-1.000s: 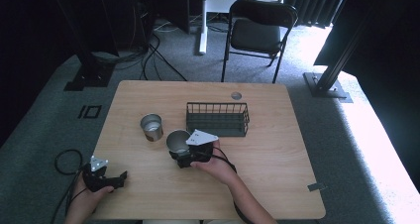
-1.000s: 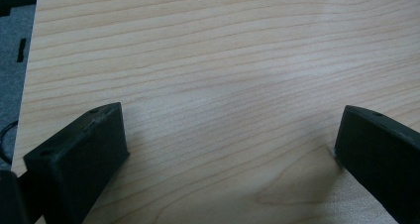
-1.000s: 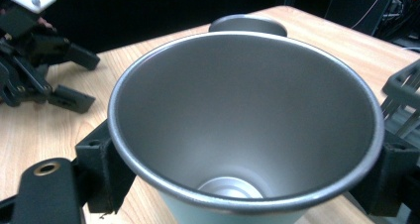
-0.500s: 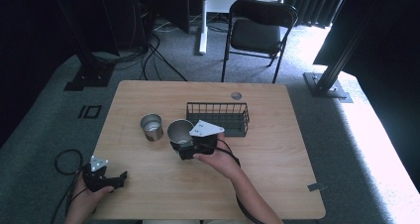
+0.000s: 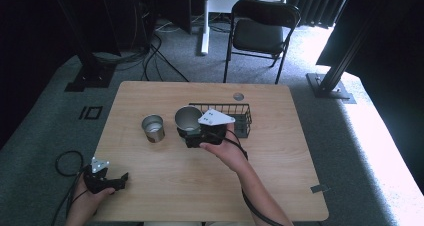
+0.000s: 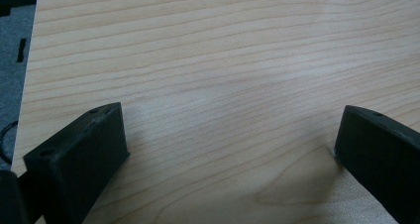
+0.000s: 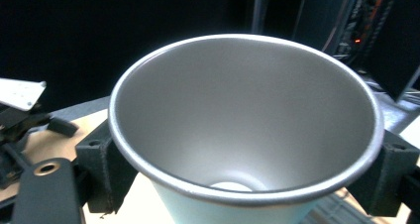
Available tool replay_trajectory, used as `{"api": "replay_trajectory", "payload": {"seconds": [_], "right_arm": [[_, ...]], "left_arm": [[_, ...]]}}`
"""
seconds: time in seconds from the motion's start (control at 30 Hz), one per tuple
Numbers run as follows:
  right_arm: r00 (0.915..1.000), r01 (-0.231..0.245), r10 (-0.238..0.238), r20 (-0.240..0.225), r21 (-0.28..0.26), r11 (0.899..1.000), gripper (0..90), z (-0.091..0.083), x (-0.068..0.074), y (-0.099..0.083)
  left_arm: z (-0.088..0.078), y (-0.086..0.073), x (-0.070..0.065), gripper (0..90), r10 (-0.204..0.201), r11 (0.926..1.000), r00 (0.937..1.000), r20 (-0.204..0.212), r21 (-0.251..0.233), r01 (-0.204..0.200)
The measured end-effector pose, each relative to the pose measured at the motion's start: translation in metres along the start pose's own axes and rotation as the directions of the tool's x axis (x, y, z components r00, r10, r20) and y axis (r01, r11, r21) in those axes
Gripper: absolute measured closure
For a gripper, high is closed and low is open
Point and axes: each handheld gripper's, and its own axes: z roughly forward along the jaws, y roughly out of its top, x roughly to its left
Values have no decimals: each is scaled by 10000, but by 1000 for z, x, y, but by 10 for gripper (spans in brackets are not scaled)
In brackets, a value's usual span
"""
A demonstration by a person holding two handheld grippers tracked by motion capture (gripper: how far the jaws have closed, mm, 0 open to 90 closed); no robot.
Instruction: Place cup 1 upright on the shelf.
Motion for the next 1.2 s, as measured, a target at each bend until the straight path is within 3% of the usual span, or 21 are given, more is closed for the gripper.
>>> {"api": "replay_trajectory", "payload": {"seconds": [0.3,0.6,0.8,1.07,1.2], "right_arm": [[9969,-115,142,771,-351,9993,138,-9,-20,14],[9836,-173,241,1788,-392,9991,139,-17,-44,26],[9694,-378,469,2411,-421,9984,138,-21,-58,25],[9396,-811,882,3307,-352,9961,139,-22,-80,14],[9291,-985,1043,3549,-343,9945,138,-22,-91,7]], "left_arm": [[0,0,0,4,-11,10000,10000,3,-4,11],[0,0,0,4,-3,10000,10000,3,6,3],[0,0,0,4,-3,10000,10000,2,5,3],[0,0,0,4,-8,10000,10000,1,-5,8],[0,0,0,4,-8,10000,10000,3,-2,8]]}}
